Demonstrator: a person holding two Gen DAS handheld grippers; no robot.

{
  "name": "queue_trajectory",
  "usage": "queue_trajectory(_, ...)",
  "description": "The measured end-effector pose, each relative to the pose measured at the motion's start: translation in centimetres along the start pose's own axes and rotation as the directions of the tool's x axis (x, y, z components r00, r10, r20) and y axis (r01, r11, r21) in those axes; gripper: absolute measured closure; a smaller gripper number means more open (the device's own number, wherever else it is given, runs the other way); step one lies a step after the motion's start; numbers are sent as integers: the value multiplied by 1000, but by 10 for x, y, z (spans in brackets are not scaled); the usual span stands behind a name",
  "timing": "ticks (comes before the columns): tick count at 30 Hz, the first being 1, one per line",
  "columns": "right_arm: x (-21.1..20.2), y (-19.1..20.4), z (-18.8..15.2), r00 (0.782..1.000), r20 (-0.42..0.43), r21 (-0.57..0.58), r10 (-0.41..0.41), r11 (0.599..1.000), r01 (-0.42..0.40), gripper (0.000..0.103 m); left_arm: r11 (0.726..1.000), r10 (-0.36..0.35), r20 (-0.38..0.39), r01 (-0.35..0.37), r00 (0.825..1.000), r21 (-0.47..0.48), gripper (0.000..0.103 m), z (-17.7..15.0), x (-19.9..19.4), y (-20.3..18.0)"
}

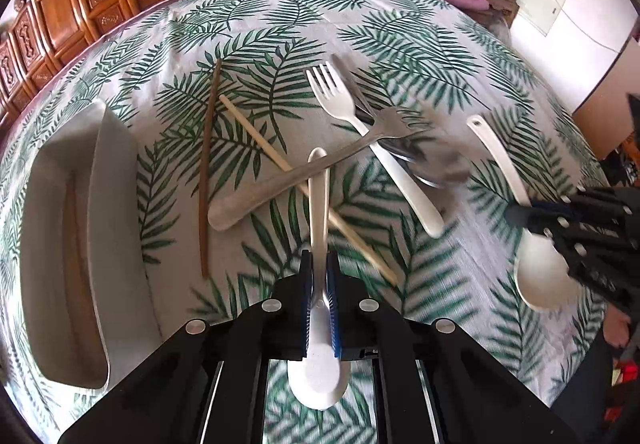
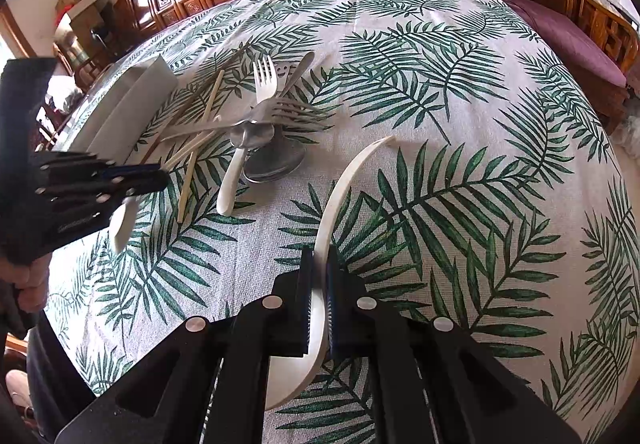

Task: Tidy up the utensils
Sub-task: 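Carry the white spoon into the grey tray and open the left tool while right holds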

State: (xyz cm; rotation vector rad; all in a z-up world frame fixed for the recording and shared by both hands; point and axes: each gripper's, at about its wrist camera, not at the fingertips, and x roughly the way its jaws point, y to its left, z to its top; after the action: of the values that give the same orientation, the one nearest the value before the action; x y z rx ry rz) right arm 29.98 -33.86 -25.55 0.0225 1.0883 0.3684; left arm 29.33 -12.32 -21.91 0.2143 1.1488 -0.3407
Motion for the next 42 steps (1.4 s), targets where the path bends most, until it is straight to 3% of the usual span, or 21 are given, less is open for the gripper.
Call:
queue_trajectory(7,0,1,0,1000,-2,-6,-5,1000,5,95,1000,-15,27,16,1000,-16,97,-17,-27,3)
queue_trajectory(24,-3,6,-2,1000,-2,-24,-8,1000,8,96,996,65,214,-51,975,-71,97,22,-103,26)
queue_trajectory(33,-26,27,6,999,48,-91,9,996,-4,99,996,71,254,-52,965,-78,97,16,-118,38)
queue_trajectory(42,-50,53,24,993,101,-134,54,990,-40,99,992,84,280,-53,956,-115,97,3,-124,75)
